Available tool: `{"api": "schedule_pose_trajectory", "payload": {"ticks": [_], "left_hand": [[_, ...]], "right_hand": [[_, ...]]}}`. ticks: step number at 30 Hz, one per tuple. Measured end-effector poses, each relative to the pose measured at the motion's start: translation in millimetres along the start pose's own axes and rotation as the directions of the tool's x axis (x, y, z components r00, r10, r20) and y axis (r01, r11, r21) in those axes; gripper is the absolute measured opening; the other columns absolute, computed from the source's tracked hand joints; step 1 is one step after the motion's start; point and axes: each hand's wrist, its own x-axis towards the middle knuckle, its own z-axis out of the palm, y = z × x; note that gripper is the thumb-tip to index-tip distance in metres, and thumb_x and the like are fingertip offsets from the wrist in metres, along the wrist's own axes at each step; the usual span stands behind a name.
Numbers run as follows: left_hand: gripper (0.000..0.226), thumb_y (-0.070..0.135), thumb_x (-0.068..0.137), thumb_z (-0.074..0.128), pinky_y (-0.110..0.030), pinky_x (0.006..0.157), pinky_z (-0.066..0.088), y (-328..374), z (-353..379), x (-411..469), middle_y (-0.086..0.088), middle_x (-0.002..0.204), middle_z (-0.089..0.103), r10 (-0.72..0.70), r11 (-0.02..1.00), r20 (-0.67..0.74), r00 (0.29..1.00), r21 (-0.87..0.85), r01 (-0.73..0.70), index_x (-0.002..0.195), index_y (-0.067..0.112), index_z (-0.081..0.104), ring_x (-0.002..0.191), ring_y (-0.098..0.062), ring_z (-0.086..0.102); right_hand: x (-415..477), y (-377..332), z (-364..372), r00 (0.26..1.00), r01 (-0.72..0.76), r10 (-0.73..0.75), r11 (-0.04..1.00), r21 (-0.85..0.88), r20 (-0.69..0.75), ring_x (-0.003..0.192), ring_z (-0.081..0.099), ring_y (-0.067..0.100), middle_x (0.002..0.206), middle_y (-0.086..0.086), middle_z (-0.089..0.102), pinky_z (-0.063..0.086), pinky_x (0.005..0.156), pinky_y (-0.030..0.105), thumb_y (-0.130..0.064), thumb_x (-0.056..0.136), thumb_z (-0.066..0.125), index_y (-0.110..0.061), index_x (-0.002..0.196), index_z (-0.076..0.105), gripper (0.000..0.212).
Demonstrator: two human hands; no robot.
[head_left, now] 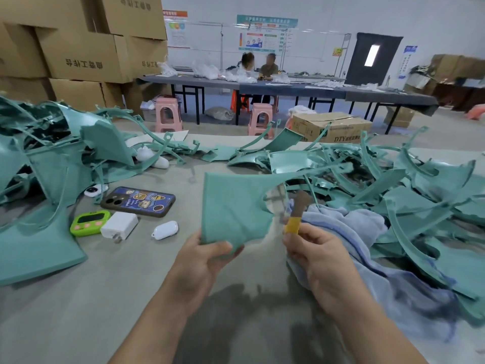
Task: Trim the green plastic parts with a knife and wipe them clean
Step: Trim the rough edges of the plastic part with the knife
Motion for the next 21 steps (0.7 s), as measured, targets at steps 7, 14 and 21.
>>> {"api": "schedule_pose_trajectory", "payload": {"ticks": [7,14,21], "left_hand": [[0.037,0.002,0.066,0.070,-0.041,0.080,0.052,-0.5,-3.2,-7.4,-0.011,0.100,0.073,-0.041,0.865,0.122,0.992,0.502,-0.026,0.102,0.009,0.075,0.088,-0.024,0.064],[0.029,-0.002,0.090,0.066,-0.031,0.076,0.058,-0.1,-4.5,-6.6,-0.005,0.104,0.078,-0.118,0.895,-0.033,0.992,0.430,0.121,0.093,0.023,0.081,0.096,-0.022,0.075],[0.014,0.023,0.086,0.062,-0.012,0.054,0.039,3.8,-9.1,-5.5,0.018,0.060,0.052,0.629,0.490,-0.057,0.776,0.804,-0.337,0.097,0.023,0.070,0.053,0.006,0.044]], "right_hand": [[0.8,4.3,0.1,0.999,0.043,-0.042,0.994,-0.101,0.014,0.082,0.071,0.022,0.094,0.017,0.078,0.056,0.074,0.028,0.004,0.085,0.071,-0.005,0.088,0.081,0.014],[8.6,15.7,-3.6,0.994,0.114,-0.109,0.944,-0.309,0.033,0.071,0.069,0.012,0.082,0.006,0.079,0.054,0.072,0.025,0.005,0.079,0.078,-0.019,0.083,0.084,0.025],[6.3,10.6,-6.4,0.977,0.193,-0.213,0.893,-0.407,-0.003,0.075,0.070,0.008,0.085,0.002,0.079,0.054,0.070,0.020,-0.008,0.086,0.078,-0.028,0.085,0.082,0.020]]}}
